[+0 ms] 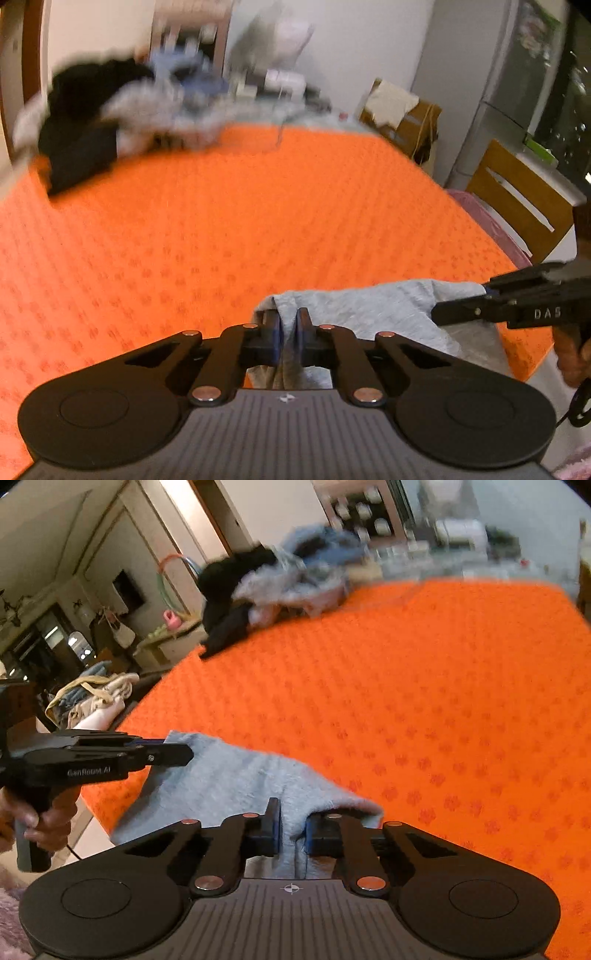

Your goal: Fold clothes

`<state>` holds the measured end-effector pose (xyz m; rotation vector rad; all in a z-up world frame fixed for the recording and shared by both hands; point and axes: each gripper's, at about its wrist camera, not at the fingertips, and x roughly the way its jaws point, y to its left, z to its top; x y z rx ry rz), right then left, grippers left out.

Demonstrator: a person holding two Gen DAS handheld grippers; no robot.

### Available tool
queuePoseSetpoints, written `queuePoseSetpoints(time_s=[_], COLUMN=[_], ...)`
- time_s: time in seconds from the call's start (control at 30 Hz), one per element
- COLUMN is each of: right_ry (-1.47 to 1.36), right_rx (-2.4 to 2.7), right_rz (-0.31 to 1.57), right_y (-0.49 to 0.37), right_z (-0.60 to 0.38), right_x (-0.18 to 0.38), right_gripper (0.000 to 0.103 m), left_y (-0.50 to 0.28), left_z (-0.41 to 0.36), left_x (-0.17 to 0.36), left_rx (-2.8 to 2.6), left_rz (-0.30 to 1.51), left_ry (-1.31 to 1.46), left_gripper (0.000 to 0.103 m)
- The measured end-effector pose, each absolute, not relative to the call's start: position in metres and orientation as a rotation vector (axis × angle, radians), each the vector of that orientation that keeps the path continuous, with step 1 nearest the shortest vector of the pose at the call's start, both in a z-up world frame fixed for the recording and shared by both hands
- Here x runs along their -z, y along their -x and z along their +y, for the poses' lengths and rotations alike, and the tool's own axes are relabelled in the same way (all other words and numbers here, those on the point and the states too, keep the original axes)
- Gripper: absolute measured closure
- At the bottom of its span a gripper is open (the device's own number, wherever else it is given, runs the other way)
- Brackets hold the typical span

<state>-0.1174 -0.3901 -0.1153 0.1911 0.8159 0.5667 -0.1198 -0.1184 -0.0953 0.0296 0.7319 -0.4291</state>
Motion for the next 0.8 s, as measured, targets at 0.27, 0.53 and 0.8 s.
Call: queuePoseSetpoints(time_s=[0.27,0.53,0.8], right_ry=[-0.159,-0.102,-0.088], right_rx=[-0.514,-0.465,-0.434], right_rz=[0.612,0.473,0.430], right_y=[0.160,0.164,0.120], right_z=[-0.386,-0.380,-0.385], right_x=[0.042,-0.011,-0.041], right_gripper=[0.090,0.090,0.090], left_y=[0.158,0.155,0.094], left_z=[-0.110,-0.111,-0.121], left_x=[0.039,-0.019,-0.046], left_rx=[0.437,0.492,0.513], left_rz=[0.567,0.426,0.404], left_ry=[0.024,0.004,-0.012], left_gripper=[0.094,0.094,0.094])
